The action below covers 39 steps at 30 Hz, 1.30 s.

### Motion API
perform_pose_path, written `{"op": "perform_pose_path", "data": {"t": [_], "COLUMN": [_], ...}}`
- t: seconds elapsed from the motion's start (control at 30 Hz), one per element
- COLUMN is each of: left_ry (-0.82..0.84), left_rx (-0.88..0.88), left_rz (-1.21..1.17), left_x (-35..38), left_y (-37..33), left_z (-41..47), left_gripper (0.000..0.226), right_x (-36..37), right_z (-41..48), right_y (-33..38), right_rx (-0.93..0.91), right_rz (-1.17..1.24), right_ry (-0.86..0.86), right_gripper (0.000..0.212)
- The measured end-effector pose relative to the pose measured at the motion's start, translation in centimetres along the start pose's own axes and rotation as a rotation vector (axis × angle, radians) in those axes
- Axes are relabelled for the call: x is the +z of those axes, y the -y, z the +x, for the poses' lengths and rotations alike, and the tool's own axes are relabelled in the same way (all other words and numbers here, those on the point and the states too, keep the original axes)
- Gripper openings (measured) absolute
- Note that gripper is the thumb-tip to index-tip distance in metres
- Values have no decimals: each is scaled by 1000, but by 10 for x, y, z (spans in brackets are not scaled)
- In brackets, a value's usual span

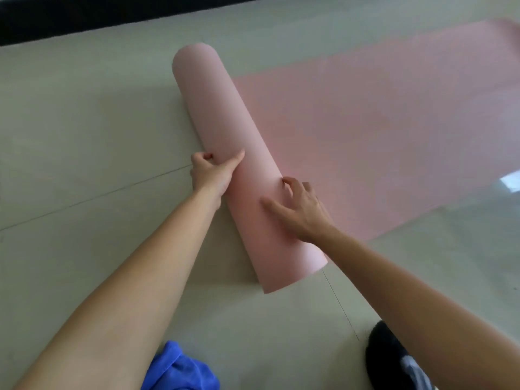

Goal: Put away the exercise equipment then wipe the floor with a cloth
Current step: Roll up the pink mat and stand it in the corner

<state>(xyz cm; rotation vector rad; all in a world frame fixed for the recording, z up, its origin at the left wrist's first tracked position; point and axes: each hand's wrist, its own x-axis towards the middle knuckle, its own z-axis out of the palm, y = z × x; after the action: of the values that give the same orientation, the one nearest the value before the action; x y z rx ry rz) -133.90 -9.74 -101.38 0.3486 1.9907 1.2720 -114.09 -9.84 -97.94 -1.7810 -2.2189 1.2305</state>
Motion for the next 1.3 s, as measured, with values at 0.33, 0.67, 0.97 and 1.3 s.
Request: {"op": "perform_pose_path", "data": {"t": [0.33,0.67,0.97,1.3], "left_ry": [200,270,253,237], "left_rx": [-102,-319,-420,-418], "left_rz": [-156,-101,7,-67], "left_x": [44,90,145,224], "left_y": [-26,-48,-83,-131], "left_z": [-23,-62,-77,-45], "left_gripper": [47,25,60,63], "right_x": [-24,-31,-88,-127], "right_z": [18,3,33,61], "right_y": [-35,-40,-59,-76], "right_rx": [443,213,391,295], "right_rz": [52,-175,-5,19], "right_ry": [-51,-132,-12,-141], "right_gripper": [106,128,113,119]}}
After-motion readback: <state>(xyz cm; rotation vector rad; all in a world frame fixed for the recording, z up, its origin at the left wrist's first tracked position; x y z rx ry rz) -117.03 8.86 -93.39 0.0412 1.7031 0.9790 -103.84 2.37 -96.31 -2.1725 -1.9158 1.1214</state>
